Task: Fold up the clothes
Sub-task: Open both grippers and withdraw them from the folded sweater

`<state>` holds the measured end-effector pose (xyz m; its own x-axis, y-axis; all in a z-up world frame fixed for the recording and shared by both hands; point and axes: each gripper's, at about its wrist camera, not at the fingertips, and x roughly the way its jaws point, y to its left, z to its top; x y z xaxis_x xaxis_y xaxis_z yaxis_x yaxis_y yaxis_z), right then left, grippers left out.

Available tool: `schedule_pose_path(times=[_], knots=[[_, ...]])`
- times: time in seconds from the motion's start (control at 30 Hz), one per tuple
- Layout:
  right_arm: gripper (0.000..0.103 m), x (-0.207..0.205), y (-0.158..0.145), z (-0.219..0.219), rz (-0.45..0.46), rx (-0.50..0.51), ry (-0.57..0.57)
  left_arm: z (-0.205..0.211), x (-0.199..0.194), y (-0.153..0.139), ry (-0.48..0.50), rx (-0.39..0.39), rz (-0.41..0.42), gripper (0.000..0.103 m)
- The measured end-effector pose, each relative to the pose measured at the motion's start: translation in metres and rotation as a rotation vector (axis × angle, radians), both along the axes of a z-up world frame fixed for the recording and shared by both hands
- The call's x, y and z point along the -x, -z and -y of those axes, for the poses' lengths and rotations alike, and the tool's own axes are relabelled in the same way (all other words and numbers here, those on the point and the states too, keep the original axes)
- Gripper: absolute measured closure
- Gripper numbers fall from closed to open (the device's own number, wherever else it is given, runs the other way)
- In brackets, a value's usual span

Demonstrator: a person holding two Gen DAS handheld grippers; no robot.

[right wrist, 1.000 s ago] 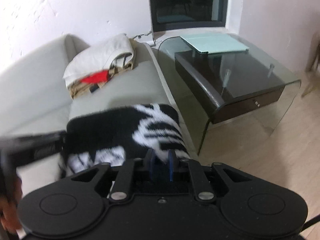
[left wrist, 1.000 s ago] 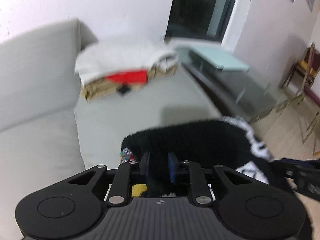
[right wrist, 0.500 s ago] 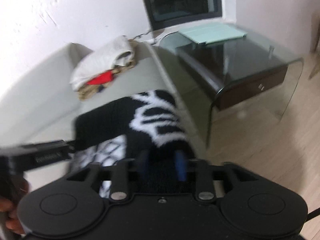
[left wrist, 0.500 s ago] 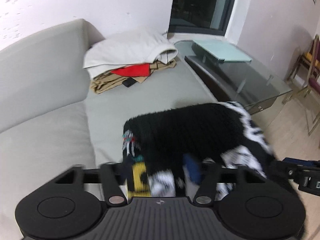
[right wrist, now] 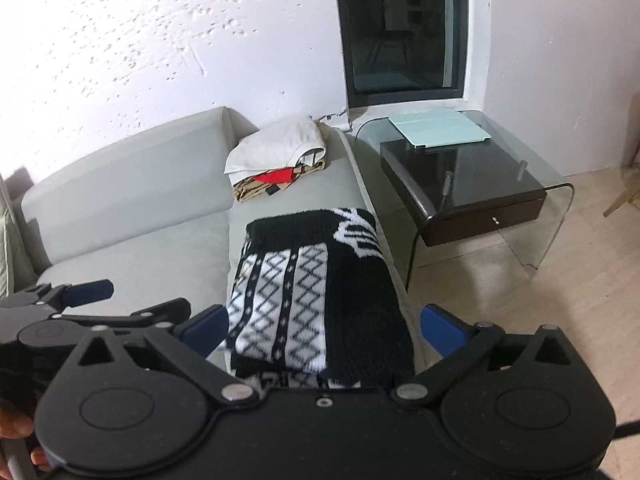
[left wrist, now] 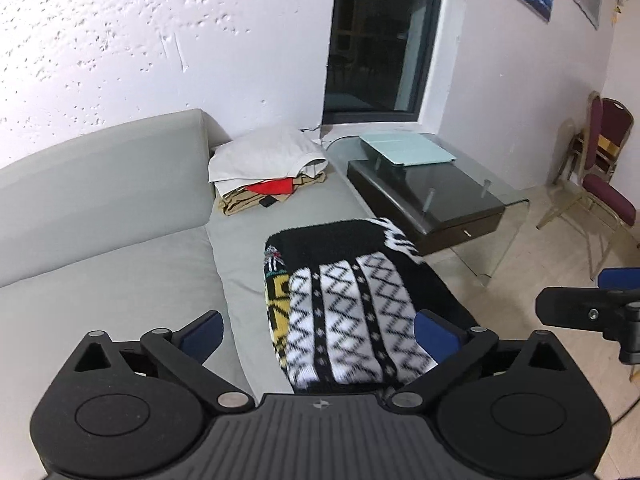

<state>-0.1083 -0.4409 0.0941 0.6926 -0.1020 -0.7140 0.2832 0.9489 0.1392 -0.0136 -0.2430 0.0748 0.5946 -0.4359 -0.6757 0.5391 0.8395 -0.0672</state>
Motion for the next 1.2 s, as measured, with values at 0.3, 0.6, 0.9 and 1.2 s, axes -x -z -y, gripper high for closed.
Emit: schedule_pose_path(times=[0.3,0.6,0.9,1.2], knots=[[0.000,0.042,-0.008,-0.029,-0.090,0.036,-0.008,-0.017,0.044,0.012,0.003,0.015,-0.136,0.001],[0.000,0.049,0.014,-0.048,-0.163,0.057,-0.016,-0.018,0.058,0.032,-0.008,-0.014,-0.156,0.002],[0.000,0.049,0.023,-0.050,-0.166,0.069,0.007,-0.014,0.054,0.038,-0.001,-0.028,-0.151,0.003],[0.000,0.050,0.025,-0.045,-0.150,0.082,0.029,-0.006,0.052,0.040,0.014,-0.009,-0.134,0.003]])
